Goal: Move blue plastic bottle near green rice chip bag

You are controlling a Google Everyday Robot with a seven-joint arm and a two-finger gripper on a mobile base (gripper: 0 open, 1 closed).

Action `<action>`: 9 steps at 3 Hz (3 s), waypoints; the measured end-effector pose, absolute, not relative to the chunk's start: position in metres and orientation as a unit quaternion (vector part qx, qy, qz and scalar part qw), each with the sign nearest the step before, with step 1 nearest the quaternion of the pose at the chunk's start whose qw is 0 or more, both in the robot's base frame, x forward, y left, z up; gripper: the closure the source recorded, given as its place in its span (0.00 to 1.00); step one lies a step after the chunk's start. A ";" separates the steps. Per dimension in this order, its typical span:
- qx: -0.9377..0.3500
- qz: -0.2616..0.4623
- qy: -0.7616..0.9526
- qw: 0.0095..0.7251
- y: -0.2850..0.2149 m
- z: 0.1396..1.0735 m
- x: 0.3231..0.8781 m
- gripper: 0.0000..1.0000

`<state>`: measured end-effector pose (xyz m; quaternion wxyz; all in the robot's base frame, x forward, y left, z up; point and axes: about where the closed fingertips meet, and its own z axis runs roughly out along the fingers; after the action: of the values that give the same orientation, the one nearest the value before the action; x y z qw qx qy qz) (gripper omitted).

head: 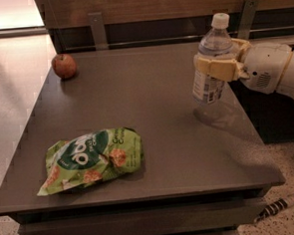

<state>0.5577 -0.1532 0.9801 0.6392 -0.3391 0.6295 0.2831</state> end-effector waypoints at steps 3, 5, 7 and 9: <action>-0.366 0.351 0.589 0.629 -0.091 0.946 0.500 1.00; -0.383 0.385 0.573 0.614 -0.067 0.915 0.487 1.00; -0.384 0.385 0.573 0.613 -0.067 0.919 0.487 0.82; -0.387 0.387 0.571 0.612 -0.061 0.921 0.486 0.29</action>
Offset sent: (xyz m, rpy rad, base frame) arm -0.0723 0.0706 -0.0370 0.0646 -0.0033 0.1676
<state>0.4864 -0.0613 0.9206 0.6120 -0.3873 0.5707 0.3869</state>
